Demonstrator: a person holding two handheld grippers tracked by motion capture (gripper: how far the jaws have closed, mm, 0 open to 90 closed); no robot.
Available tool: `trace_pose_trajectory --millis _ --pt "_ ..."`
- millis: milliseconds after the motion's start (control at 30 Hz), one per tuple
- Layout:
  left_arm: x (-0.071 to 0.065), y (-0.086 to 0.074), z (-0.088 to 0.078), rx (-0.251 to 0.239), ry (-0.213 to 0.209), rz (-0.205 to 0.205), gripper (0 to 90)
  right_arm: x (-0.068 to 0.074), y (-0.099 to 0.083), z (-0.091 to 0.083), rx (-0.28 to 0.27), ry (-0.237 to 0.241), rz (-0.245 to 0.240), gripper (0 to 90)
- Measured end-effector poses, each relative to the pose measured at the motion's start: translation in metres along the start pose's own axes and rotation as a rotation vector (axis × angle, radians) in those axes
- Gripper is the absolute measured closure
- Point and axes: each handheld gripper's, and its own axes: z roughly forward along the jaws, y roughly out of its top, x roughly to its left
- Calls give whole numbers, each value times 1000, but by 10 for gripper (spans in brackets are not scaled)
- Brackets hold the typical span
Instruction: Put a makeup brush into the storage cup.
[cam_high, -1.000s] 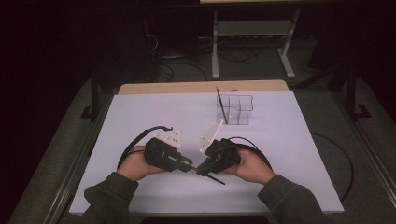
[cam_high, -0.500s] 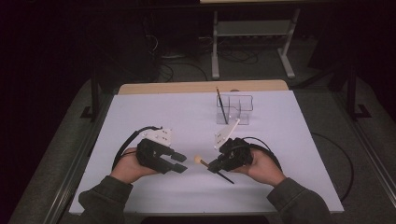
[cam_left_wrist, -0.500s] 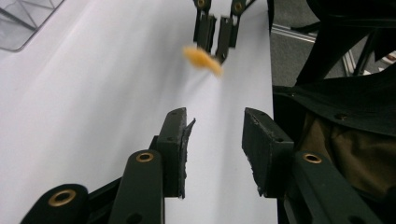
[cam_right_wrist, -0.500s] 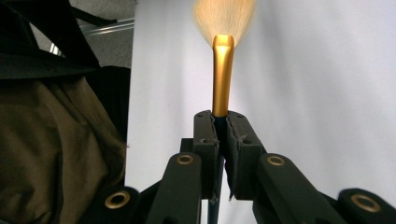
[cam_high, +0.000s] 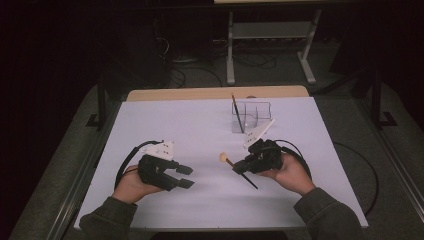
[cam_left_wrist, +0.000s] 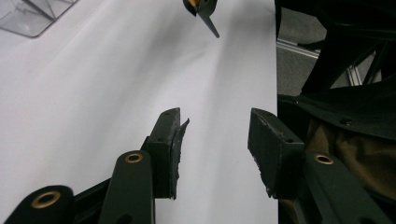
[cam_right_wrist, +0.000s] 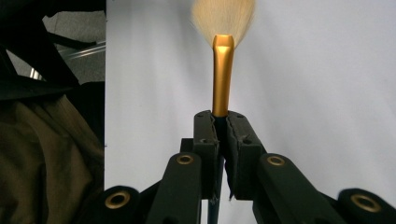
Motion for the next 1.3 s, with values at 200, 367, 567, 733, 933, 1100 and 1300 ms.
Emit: trace_pose_trajectory --millis 200,367,567,733,933,1100,1300 --pt "3 -10 -1 -12 16 -35 505 -6 -1 -2 -2 -3 13 827" --pt "5 -14 -1 -15 45 -48 486 -11 -2 -5 -17 -11 23 827" --pt "3 -19 2 -22 75 -59 456 -14 -3 -17 -42 -33 48 827" --pt "3 -25 2 -32 93 -71 441 -18 -4 -26 -58 -50 57 827" --pt "4 -36 6 -33 112 -93 415 -24 -4 -32 -74 -71 68 827" --pt "3 -39 7 -34 120 -107 406 -31 -4 -33 -94 -79 81 827" --pt "3 -42 6 -39 127 -111 395 -42 2 -36 -116 -95 102 828"
